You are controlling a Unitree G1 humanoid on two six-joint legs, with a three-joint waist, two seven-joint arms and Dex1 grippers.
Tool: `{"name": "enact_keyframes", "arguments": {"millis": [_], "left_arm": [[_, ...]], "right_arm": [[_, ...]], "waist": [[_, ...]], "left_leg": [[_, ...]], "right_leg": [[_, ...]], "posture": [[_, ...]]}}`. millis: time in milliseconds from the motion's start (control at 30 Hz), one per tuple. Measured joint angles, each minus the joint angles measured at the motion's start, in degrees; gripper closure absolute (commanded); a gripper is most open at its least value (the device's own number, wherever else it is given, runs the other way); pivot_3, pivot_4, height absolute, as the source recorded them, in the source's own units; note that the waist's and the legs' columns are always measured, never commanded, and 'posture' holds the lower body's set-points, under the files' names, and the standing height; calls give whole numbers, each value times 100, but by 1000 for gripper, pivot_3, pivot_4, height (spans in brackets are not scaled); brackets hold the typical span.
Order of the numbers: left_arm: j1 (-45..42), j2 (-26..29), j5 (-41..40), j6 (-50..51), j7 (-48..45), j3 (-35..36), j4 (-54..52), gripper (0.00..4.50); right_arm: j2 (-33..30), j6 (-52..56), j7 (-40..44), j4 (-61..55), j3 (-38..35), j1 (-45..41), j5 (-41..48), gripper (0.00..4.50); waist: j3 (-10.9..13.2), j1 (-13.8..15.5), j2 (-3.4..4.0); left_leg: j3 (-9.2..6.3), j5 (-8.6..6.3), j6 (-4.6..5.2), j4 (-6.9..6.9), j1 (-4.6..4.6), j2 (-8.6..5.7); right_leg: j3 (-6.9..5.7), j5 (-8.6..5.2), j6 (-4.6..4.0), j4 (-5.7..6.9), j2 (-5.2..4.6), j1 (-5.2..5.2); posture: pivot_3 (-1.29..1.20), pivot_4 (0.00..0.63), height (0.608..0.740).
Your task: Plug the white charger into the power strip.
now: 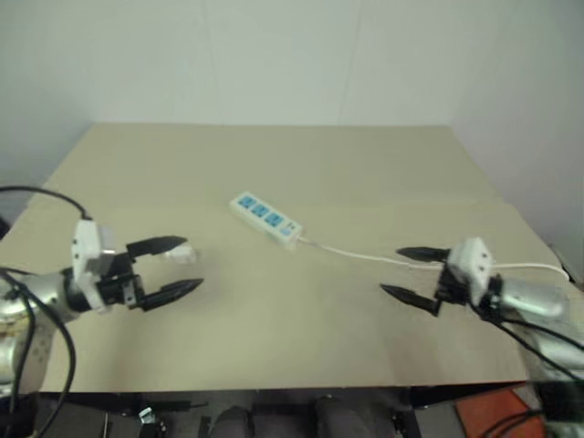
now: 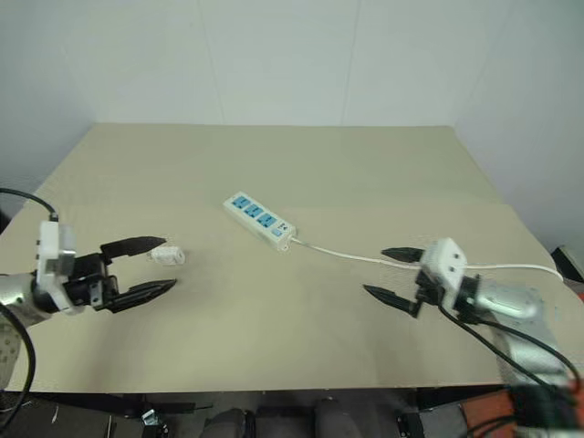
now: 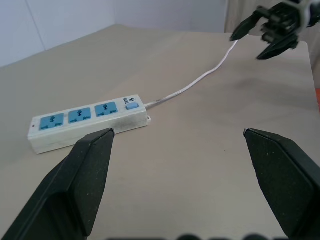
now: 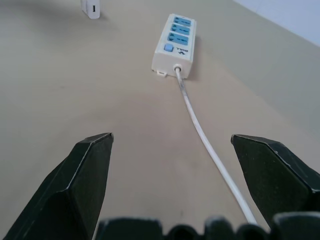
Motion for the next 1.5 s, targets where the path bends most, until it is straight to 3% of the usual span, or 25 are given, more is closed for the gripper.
{"name": "enact_keyframes", "arguments": {"millis": [167, 400, 433, 533, 867, 1100, 1333, 1500], "left_arm": [[-87, 212, 216, 249, 397, -184, -263, 0], [649, 577, 423, 547, 580, -65, -873, 0], [735, 577, 421, 591, 610, -28, -933, 0], [903, 576, 410, 657, 700, 81, -1036, 0], [1019, 544, 423, 625, 802, 151, -1132, 0], [875, 589, 501, 547, 639, 131, -881, 0], [733, 702, 486, 502, 380, 122, -735, 0], [425, 763, 488, 501, 159, -58, -521, 0]], "right_arm": [[834, -309, -326, 1987, 972, -1747, -951, 53], [1546, -378, -295, 3837, 1471, -2835, -1391, 53], [1597, -377, -293, 3997, 1484, -2918, -1436, 220], [1769, -363, -365, 4478, 1487, -3206, -1538, 941], [1904, -642, -436, 4869, 1559, -3501, -1888, 4428], [1849, -757, -386, 4256, 1566, -3095, -1929, 4471], [948, 144, 33, 1643, 1302, -1356, -1345, 4471], [886, 423, -234, 814, 1230, -696, -1266, 2796]], "waist": [[0, -17, 0], [2, -9, 3], [2, -5, 3], [2, -16, 3], [2, -96, 4], [2, -156, 4], [3, -43, 5], [3, -43, 5]], "left_leg": [[-2, 0, 0, -3, 2, 2], [-2, -3, 4, -8, -14, -9], [-5, -3, 4, -8, -15, -10], [-7, -3, 4, -7, -9, -7], [-5, -2, 4, -8, 9, 12], [-8, -2, 4, -8, 1, 12], [-11, -3, 4, -7, -16, 3], [2, -2, 4, -7, 11, 22]], "right_leg": [[-2, 21, -24, 0, 4, 0], [-7, 23, -27, -5, -22, -10], [-11, 23, -28, -5, -23, -10], [-17, 28, -33, -1, -22, -7], [-17, 32, -40, 1, 4, 3], [-19, 31, -39, -1, 3, 1], [-22, 29, -34, -5, -10, -8], [-19, 7, 1, 0, 13, 1]], "posture": [[0, 150, 740], [0, 150, 740], [0, 150, 740], [0, 150, 740], [0, 150, 740], [0, 150, 740], [0, 150, 740], [0, 150, 740]]}}
